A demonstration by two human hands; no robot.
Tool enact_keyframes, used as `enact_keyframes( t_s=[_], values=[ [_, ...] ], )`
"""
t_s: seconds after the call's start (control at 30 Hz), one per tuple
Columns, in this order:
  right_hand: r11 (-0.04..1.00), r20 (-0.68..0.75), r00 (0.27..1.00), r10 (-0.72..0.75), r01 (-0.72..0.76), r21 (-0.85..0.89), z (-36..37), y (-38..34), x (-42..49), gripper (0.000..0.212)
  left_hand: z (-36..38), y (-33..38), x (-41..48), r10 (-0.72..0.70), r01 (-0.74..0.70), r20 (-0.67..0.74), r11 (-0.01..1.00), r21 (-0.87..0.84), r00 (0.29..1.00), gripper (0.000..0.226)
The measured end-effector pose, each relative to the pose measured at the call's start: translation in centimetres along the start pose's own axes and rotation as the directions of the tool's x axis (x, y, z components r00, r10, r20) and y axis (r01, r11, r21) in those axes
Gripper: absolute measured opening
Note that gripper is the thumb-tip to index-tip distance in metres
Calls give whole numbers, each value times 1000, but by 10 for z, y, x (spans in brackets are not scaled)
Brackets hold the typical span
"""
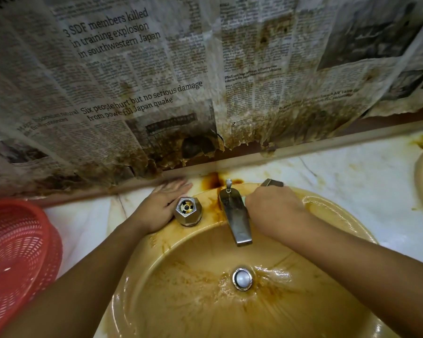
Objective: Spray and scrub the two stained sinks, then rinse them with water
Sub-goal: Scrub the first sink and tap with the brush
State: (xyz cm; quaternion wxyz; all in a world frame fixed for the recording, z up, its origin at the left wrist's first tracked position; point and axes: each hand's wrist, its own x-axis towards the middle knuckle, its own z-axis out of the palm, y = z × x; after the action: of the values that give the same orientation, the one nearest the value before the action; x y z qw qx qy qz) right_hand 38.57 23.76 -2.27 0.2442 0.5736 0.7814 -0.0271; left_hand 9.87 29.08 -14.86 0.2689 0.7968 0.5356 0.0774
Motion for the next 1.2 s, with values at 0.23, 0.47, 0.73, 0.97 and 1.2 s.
enact_keyframes(
  t_s=[0.23, 0.47, 0.73, 0.97, 1.2],
  values=[
    [980, -35, 997, 76, -68, 186, 24, -1, -5, 25, 0, 2, 0, 5, -5, -15, 1000, 5, 1000, 70],
    [909, -76, 989, 130, -88, 409, 46, -4, -12, 28, 2, 0, 1, -11, 11, -5, 1000, 26, 1000, 64],
    [802, -160, 970, 182, -53, 595, 69, -10, -17, 46, 2, 2, 1, -26, 26, -6, 999, 26, 1000, 58],
    [831, -170, 970, 176, -53, 554, 64, -3, -10, 43, 2, 5, 1, -46, 46, -1, 998, 40, 999, 57],
    [917, -105, 994, 28, 16, 398, 37, 20, -23, 34, 2, 8, -1, -52, 52, -22, 999, 16, 998, 50]
  ],
)
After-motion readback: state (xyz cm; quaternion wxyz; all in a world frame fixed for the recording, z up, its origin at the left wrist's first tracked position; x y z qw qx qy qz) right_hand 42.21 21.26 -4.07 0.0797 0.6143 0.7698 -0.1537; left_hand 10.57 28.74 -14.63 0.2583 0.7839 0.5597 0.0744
